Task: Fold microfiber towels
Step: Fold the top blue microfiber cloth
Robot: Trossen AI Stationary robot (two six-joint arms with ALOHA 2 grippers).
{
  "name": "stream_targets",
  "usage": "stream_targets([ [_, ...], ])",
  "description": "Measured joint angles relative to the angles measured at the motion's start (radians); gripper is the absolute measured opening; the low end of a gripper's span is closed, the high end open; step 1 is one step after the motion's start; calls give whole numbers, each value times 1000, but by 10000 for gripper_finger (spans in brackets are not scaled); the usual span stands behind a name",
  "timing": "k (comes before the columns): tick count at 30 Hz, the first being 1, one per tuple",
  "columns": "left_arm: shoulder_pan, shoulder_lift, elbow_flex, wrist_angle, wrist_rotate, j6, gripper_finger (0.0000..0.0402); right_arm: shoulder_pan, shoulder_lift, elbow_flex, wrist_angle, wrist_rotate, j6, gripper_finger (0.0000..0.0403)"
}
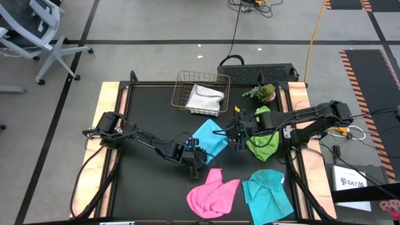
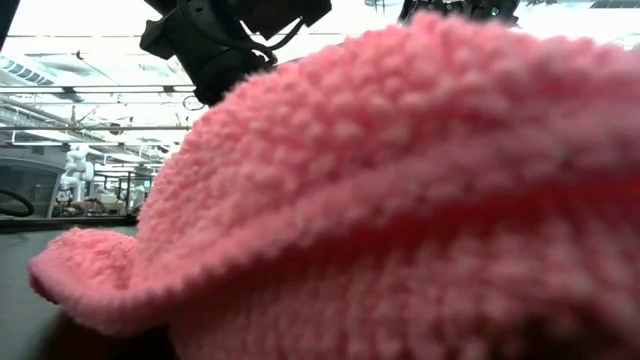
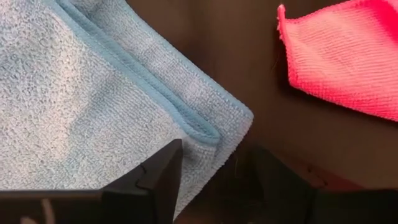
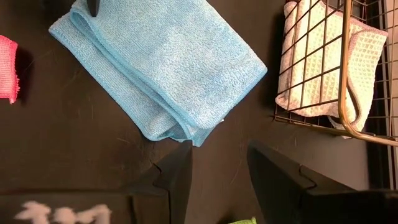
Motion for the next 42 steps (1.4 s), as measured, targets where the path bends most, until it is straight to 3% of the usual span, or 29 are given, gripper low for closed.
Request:
stream_targets([
  [4,0,0,0,11,-2,-7,184,0,0,0,0,0,0,144],
  [14,0,0,0,26,2,-33,67,0,0,0,0,0,0,144],
  [24,1,0,0,18,-23,-40,4,0,0,0,0,-1,0,144],
  [27,1,0,0,17,-28,-63,14,0,0,0,0,-1,0,144],
  [37,-20,0,0,-7,-47,44,152,0,0,0,0,-2,0,144],
  [42,-10,0,0,-49,-83,77,185,0,0,0,0,-2,0,144],
])
